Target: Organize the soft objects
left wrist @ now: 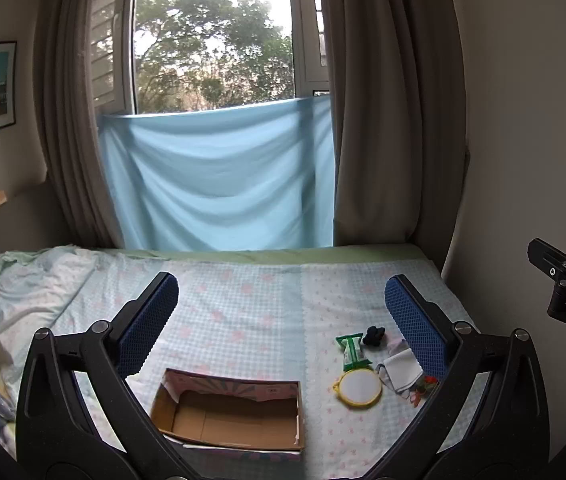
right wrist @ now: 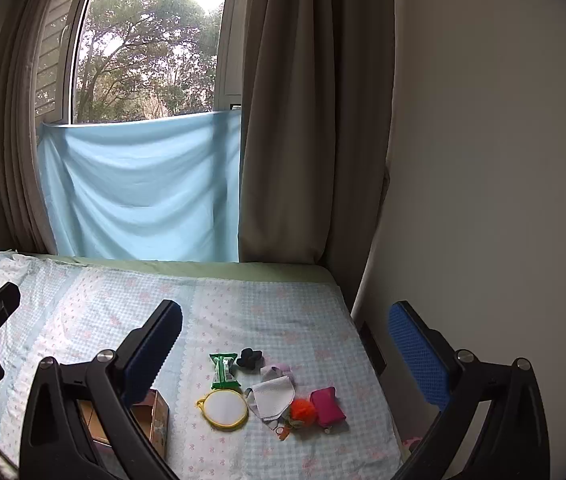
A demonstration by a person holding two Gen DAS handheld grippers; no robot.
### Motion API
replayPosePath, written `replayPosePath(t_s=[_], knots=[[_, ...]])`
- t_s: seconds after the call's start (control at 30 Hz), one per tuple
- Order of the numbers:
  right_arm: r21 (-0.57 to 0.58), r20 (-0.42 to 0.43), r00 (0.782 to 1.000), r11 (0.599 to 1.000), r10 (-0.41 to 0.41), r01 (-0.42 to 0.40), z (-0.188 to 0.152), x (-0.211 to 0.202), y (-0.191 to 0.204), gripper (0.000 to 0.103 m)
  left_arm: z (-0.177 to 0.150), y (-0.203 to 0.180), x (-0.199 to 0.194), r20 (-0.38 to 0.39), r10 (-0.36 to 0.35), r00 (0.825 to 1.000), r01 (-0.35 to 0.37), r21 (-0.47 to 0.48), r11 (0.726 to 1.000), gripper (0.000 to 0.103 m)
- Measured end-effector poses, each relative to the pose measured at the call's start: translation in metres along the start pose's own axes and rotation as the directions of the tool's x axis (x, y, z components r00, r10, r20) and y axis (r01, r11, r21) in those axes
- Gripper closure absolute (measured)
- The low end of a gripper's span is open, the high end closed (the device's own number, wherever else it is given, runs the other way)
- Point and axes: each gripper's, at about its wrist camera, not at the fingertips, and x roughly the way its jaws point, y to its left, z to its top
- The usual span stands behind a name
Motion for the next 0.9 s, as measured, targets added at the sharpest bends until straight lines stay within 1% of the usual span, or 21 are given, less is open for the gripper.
replayPosePath(t_s=[0.1,0.2,0.4,0.9], knots=[[-0.005,0.003,1.000,1.000,-0.002,0.002,0.0016,-0.0003,0.0009,0.000,0.0008,-0.0001,-0.0006,-0.008,-0.005,1.000,0.005,0.003,1.000,0.001],[-0.010,0.006,1.000,1.000,-0.001,0.002,0.0017,0.0001,0.0024,0.000,0.0005,-0.0009,-0.0008,-0.009,0.006,1.000,-0.006,0.014,1.000,0.000],[-0.013,0.007,1.000,1.000,0.006,-0.006,0.0016,0.0021,0.0043,0.000,0.0015,0.0025,-0.0032,-0.003,-0.014,1.000,0.014,0.008,1.000,0.001],[-0.009,0.002,1.000,1.000,0.006,-0.006,0.0035,0.0061,0.0050,0.000,0.0013,0.0062,-0.0066,0.013,-0.038,0.999,0.038,0.021,0.999,0.001]])
